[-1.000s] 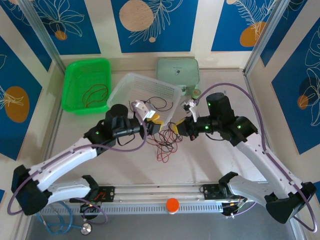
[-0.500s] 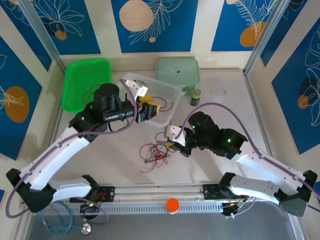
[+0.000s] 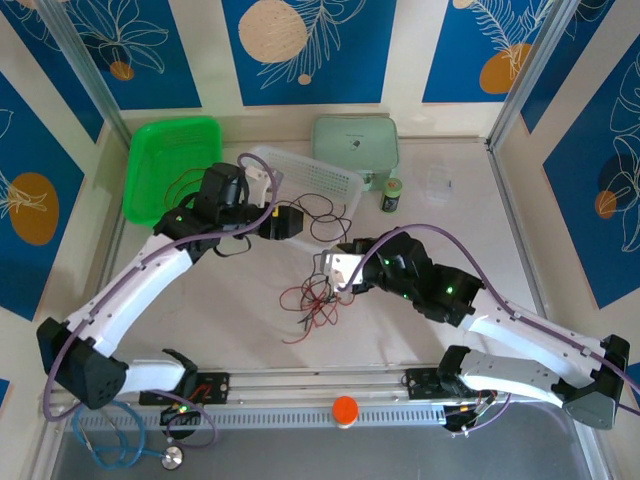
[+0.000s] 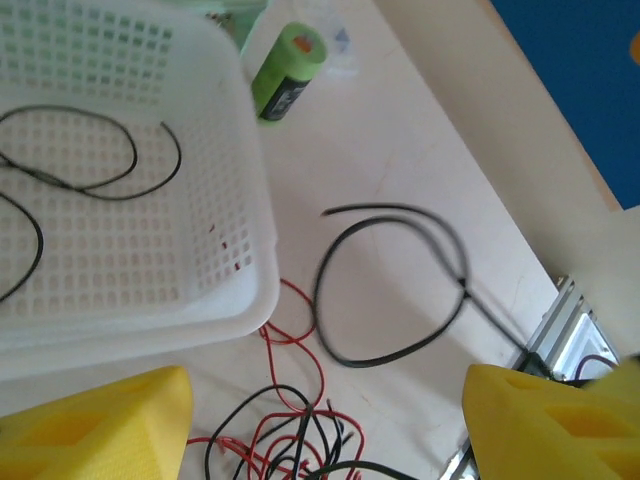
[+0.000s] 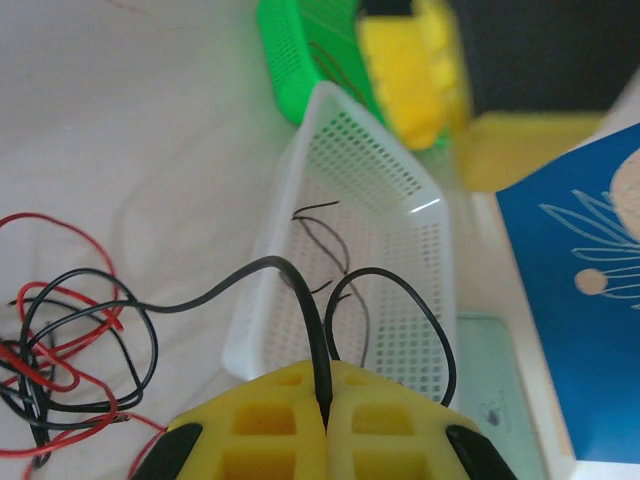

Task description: Untangle the cables

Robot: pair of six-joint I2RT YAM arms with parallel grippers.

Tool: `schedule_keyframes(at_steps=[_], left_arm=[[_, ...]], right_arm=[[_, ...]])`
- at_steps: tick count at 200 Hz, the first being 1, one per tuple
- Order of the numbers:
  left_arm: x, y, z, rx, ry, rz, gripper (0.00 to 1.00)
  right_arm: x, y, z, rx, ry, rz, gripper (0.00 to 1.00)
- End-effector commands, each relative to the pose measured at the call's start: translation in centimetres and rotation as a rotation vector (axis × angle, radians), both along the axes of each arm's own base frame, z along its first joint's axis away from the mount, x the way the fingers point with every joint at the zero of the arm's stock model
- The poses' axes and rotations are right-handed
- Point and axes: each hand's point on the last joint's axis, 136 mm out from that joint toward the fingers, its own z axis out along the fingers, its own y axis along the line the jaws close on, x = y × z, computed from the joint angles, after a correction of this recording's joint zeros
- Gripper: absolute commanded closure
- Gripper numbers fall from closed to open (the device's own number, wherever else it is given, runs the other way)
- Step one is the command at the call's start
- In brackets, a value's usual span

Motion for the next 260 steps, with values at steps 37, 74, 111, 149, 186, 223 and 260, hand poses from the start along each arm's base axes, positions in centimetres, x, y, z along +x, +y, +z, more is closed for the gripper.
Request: schedule_keyframes(at_steps=[37, 74, 111, 149, 186, 223, 260], left_arm=[[0.2, -2.8, 0.1, -0.202, 0.034, -0.081, 0.28], [0.6, -3.2, -0.3, -0.243, 0.040, -0.069, 0.28], [1.0, -3.9, -1.3, -0.290, 0.074, -0.073, 0.33], [1.4, -4.3, -1.0, -0.321, 0.068, -0.072, 0.57], [1.6, -3.4, 0.7, -0.339, 0.003, -0.024, 1.00], [1.1, 0.1, 3.4, -0.235, -0.127, 0.098, 1.00], [0.4, 1.6, 5.7, -0.203, -0.181, 0.114, 1.00]], right_arm=[[1.4, 1.0, 3.4, 0.098, -0.082, 0.022, 1.00], [1.5, 1.4, 3.6, 0.127, -0.062, 0.031, 1.00], [1.1, 1.4, 3.9, 0.162, -0.046, 0.035, 1.00], [0.8, 1.3, 3.9, 0.181, -0.030, 0.041, 1.00], [0.8, 0.8, 3.1, 0.184, -0.001, 0.012, 1.00], [0.7, -0.8, 0.6, 0.190, 0.073, -0.080, 1.00], [0.2, -1.8, -1.9, 0.223, 0.161, -0.166, 1.00]])
